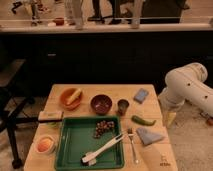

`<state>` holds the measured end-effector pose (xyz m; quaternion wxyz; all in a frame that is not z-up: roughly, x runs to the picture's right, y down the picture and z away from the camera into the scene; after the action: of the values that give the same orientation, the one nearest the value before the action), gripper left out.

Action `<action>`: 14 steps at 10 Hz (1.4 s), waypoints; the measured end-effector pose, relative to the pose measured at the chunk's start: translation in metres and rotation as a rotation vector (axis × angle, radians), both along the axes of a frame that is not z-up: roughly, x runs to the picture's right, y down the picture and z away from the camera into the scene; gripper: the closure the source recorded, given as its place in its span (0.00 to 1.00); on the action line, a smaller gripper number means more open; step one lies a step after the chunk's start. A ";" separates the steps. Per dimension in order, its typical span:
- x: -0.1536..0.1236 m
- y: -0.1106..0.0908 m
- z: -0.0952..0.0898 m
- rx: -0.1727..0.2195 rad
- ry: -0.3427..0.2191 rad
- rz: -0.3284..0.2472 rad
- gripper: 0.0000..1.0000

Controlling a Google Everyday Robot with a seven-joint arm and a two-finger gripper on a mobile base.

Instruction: Wipe purple bowl with brush

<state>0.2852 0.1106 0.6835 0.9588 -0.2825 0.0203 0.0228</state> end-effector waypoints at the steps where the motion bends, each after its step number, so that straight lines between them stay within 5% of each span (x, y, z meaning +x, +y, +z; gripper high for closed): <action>1: 0.000 0.000 0.000 0.000 0.000 0.000 0.20; 11: -0.006 0.001 -0.001 0.013 0.001 0.021 0.20; 13: -0.025 0.004 -0.003 0.024 -0.008 0.035 0.20; 14: -0.069 0.013 -0.007 0.036 -0.045 0.030 0.20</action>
<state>0.2165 0.1239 0.6761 0.9635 -0.2660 -0.0057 0.0311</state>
